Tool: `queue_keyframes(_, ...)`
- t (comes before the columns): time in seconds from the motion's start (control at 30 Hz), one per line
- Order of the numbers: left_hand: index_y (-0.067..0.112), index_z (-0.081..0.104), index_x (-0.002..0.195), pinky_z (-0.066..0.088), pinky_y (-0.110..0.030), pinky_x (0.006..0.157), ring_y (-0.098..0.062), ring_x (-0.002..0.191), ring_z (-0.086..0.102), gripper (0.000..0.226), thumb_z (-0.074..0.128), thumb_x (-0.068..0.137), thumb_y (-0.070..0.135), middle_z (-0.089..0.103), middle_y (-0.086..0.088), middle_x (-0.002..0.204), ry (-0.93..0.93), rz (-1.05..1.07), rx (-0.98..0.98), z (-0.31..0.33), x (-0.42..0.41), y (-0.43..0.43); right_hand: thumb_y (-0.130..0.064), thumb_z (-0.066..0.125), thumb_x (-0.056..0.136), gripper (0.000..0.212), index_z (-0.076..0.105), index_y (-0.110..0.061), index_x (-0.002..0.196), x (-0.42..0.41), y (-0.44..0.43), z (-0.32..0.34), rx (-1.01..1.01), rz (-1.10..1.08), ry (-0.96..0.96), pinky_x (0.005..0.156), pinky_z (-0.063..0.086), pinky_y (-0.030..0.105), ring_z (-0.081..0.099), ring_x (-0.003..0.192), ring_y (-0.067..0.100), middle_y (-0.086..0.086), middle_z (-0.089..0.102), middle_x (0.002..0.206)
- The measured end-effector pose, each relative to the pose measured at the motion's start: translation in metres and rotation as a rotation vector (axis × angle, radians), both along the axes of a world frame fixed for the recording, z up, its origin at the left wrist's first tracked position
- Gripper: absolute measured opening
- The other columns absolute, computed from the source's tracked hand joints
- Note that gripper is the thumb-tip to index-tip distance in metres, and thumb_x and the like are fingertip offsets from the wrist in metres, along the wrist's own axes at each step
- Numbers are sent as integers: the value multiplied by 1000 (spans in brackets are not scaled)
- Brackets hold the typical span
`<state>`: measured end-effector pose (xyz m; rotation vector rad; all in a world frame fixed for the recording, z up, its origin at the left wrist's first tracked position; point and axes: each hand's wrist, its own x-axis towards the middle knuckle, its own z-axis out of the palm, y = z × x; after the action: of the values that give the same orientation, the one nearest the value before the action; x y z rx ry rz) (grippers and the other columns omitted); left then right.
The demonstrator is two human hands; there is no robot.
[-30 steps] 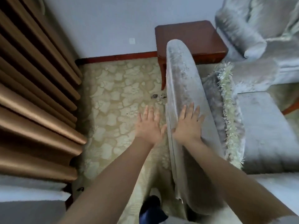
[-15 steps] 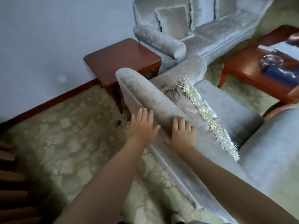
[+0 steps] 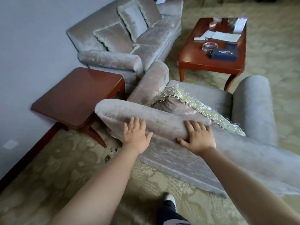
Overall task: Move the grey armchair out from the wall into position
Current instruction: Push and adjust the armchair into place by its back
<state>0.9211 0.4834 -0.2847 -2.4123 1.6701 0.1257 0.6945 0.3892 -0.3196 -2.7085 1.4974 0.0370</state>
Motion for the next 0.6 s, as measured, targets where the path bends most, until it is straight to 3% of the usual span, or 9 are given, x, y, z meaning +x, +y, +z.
queue_keyframes(0.17,18,6,150,3,-50,115,-29,145,-3,68,21,95,55,3,-13,158,46,23,-1,-4,51,-56,-83,9,72,94,43,-20,134,21,-5,0,5,-112,8,97,33,44,43,124,26,3,50,134)
queue_keyframes(0.27,19,10,150,3,-52,113,-30,144,-1,71,19,93,61,4,-13,158,85,16,55,-9,84,-75,-75,11,81,84,45,-14,130,72,-10,7,72,-149,-13,99,32,43,40,126,27,8,46,138)
queue_keyframes(0.43,22,20,148,1,-47,115,-20,144,6,65,23,94,58,14,-3,157,161,-163,25,-20,142,-97,-53,23,93,62,41,-9,132,192,-10,7,118,-120,-108,100,28,45,41,124,30,13,47,135)
queue_keyframes(0.6,22,35,144,14,-38,114,-17,141,23,56,31,96,51,33,1,151,217,-360,-81,-33,190,-109,-50,20,93,65,47,-3,130,257,-11,4,101,-289,-98,100,27,48,42,122,33,15,51,133)
